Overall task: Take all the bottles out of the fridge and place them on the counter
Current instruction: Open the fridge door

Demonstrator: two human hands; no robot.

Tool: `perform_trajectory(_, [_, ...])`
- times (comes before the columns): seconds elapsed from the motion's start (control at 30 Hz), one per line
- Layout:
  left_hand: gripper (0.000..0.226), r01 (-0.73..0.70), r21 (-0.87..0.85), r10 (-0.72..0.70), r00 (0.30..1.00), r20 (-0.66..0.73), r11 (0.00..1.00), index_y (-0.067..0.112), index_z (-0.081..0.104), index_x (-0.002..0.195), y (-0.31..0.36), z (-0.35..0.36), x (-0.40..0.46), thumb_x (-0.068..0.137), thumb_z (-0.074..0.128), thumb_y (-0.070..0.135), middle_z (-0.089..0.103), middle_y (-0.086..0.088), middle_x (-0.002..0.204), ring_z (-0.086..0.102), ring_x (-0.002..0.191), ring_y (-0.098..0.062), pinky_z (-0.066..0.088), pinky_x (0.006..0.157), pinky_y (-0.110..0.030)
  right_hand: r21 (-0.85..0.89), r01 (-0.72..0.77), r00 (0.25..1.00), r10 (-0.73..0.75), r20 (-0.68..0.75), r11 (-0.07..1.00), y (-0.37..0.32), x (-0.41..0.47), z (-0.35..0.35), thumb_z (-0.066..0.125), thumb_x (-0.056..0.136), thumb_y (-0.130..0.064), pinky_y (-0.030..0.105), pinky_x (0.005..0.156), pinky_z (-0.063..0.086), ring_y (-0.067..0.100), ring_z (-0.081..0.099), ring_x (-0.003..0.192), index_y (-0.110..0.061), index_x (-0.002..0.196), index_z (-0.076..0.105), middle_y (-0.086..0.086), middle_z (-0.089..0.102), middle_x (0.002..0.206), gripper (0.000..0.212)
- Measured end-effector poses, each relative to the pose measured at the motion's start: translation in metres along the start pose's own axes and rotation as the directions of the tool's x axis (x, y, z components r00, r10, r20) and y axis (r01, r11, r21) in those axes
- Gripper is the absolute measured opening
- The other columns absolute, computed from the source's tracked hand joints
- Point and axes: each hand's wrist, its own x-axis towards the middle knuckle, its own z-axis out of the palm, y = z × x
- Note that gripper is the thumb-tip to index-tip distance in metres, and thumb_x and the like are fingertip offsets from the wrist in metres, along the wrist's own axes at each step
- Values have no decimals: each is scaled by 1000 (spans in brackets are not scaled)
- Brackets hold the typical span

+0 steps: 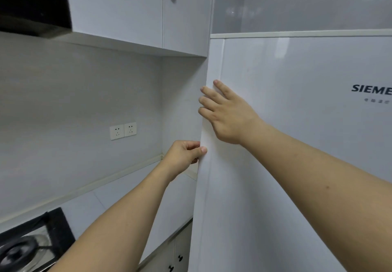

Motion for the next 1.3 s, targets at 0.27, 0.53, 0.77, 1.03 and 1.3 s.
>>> perform_trajectory(0.27, [19,44,44,-38,991,-130,998,17,73,109,24,-5,-92,92,65,19,74,-1,105,68,106,-19,48,103,-42,66,34,989,-24,-149,997,-26,-6,-69,33,80,-12,52,118,20,34,43,133,-7,101,69,12,62,114,42])
perform_trajectory(0.53, [19,75,55,-59,967,-249,996,17,73,108,48,7,-171,90,68,19,74,-3,105,67,107,-20,51,99,-38,124,77,972,-46,-232,989,-40,-24,-128,41,82,-12,51,118,16,33,39,137,-9,106,68,10,61,120,36])
perform_trajectory(0.77, [12,62,77,-35,949,-315,995,25,75,95,64,21,-217,91,67,17,74,-4,101,65,88,-10,51,93,-34,150,97,957,-51,-286,984,-46,-36,-165,40,83,-13,51,116,17,33,41,135,-9,106,69,9,61,120,37])
perform_trajectory(1.03, [11,57,99,-19,938,-347,993,13,76,97,77,35,-262,90,67,14,67,-7,87,54,76,-15,48,79,-30,184,105,942,-39,-332,977,-53,-55,-202,38,85,-12,53,117,17,32,38,138,-8,109,67,9,59,123,38])
perform_trajectory(1.3, [16,62,161,-1,935,-354,985,4,75,95,91,51,-318,90,67,17,62,-4,79,50,70,-14,44,73,-29,232,135,929,-41,-368,963,-59,-82,-254,37,89,-15,53,114,18,32,40,137,-8,113,68,10,60,126,40])
